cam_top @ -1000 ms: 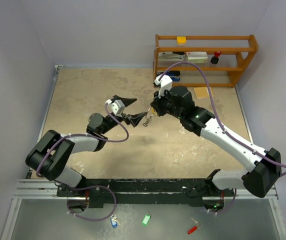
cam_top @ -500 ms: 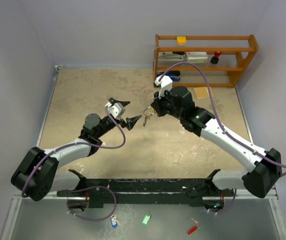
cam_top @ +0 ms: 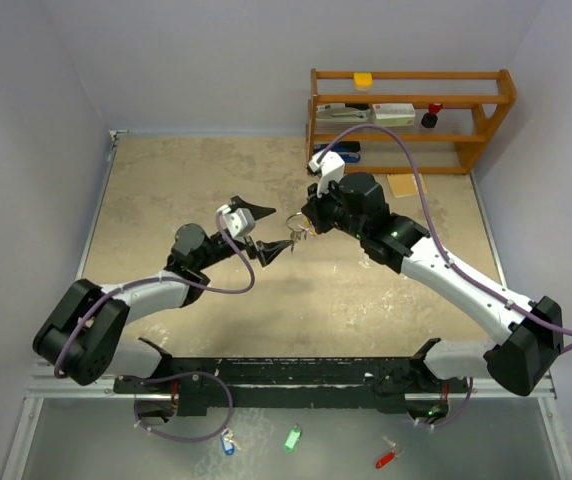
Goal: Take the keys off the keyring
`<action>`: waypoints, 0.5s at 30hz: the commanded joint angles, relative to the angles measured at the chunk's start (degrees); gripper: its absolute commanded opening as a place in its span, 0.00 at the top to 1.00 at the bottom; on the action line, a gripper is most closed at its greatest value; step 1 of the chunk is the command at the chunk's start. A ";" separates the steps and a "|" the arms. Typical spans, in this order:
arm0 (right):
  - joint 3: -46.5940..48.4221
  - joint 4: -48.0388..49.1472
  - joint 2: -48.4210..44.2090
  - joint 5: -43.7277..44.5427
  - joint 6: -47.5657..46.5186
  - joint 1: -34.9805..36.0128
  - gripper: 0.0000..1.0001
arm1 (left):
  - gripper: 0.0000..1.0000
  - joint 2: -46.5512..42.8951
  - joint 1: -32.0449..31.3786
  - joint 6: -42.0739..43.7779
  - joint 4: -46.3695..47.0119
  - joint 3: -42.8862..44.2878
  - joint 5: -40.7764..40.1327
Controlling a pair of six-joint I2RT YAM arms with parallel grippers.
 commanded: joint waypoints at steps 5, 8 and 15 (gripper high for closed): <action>0.79 3.29 -2.37 0.04 0.01 1.03 1.00 | 0.16 5.79 0.07 -2.02 7.78 5.65 1.19; 0.80 3.26 -2.54 0.04 -0.09 1.16 1.00 | 0.19 6.81 0.07 -2.29 8.10 6.56 1.31; 0.38 3.68 -2.81 -0.31 -0.14 1.45 1.00 | 0.34 8.12 0.07 -3.17 8.47 8.11 2.23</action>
